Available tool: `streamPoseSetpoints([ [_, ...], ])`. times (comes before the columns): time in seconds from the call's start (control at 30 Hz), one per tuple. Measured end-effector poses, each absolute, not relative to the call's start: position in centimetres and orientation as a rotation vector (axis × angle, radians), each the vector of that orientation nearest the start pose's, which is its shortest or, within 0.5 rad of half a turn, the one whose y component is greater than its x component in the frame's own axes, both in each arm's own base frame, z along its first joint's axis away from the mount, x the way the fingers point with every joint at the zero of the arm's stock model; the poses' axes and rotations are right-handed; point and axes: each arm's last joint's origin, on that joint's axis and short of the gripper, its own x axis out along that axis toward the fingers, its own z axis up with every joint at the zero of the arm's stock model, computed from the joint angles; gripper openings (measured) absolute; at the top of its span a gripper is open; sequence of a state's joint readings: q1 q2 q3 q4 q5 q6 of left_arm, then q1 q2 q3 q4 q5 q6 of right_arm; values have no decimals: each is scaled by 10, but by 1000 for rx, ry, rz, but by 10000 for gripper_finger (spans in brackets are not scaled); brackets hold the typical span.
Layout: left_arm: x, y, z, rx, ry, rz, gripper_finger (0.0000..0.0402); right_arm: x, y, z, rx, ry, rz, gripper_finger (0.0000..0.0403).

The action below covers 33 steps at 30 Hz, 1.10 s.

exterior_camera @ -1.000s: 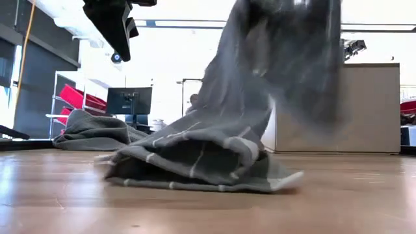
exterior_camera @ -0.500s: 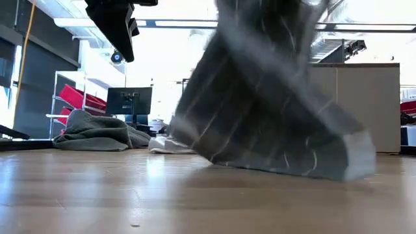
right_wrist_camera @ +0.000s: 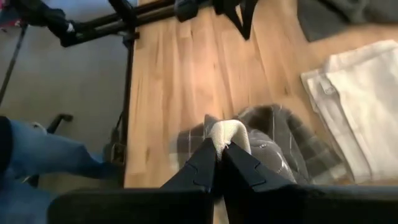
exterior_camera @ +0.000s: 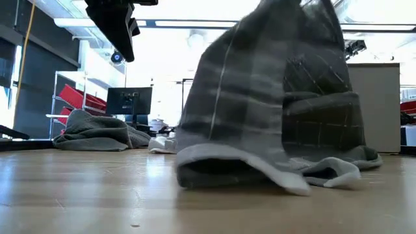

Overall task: Fold towel
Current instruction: Fold the gray patterned towel

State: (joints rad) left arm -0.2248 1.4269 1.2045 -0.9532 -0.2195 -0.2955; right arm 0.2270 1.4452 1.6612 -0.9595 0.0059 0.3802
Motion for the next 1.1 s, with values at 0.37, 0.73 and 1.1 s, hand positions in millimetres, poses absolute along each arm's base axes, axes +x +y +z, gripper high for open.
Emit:
streamPoseSetpoints([
  [0.37, 256, -88, 280, -113, 1190, -35, 0, 317, 26, 366, 181, 508, -321, 0],
  [0.73, 277, -108, 283, -177, 845, 91, 22, 317, 7, 390, 109, 435, -414, 1],
  [1.1, 319, -163, 239, -394, 649, -12, 115, 314, -9, 388, 95, 486, -458, 2],
])
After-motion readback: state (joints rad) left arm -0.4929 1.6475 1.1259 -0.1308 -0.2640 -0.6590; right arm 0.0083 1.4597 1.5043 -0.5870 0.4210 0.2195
